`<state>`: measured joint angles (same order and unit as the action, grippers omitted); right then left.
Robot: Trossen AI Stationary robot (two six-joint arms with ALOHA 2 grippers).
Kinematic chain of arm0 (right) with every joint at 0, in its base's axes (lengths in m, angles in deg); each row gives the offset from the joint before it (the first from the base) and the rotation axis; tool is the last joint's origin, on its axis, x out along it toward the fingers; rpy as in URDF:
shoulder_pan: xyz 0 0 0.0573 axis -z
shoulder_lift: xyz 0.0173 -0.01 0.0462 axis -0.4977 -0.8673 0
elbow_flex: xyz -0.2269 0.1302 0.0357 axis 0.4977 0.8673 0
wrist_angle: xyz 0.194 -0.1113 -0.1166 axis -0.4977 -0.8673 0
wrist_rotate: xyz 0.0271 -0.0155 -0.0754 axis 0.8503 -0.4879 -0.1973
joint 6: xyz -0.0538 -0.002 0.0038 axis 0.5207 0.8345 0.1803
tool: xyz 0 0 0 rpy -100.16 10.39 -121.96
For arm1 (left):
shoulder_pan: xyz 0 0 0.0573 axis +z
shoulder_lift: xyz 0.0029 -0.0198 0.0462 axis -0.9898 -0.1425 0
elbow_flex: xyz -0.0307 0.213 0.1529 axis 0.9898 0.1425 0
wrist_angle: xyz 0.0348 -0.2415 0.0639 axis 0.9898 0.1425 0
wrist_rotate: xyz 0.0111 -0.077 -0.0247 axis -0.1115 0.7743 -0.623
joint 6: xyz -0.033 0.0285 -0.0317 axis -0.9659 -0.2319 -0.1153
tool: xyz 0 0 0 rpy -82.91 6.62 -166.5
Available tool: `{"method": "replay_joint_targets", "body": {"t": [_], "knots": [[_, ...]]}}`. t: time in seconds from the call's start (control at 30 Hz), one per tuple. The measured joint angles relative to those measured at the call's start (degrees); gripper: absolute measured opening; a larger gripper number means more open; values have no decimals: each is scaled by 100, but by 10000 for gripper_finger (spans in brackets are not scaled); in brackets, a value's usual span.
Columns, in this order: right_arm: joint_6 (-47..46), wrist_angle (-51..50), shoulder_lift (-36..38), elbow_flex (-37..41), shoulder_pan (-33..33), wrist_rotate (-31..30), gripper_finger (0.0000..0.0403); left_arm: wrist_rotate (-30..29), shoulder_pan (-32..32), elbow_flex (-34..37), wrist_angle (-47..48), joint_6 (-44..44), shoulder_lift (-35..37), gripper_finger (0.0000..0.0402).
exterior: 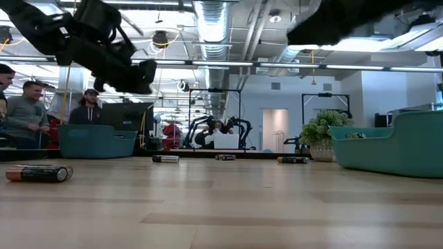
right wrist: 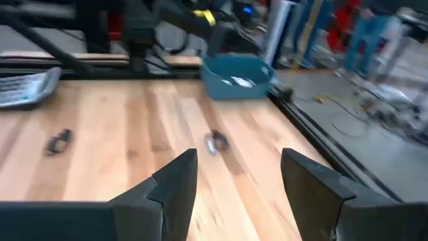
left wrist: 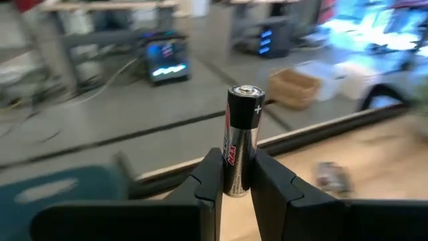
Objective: Sort batteries
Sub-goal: Put the black-silver battery into the blue bin, then put the black battery into the bin
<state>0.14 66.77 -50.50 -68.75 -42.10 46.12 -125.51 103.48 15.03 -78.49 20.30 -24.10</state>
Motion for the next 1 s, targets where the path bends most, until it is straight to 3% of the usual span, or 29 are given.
{"method": "replay_joint_targets", "body": {"t": [0.17, 0.43, 0.67, 0.83, 1.0], "knots": [[-375, 183, 586, 748, -490, -627, 225, -2, 723, -2, 626, -397, 42, 44], [-212, 294, 789, 1075, -687, -760, 225, 309, 1618, -4, 1714, -1119, 41, 48], [-33, 290, 735, 1079, -649, -755, 225, 318, 1799, -4, 1926, -1259, 41, 149], [12, 281, 735, 1079, -649, -749, 225, 539, 1799, -4, 2070, -1146, 43, 197], [127, 294, 735, 1079, -649, -738, 225, 2029, 1555, -151, 2221, -184, 333, 207]]}}
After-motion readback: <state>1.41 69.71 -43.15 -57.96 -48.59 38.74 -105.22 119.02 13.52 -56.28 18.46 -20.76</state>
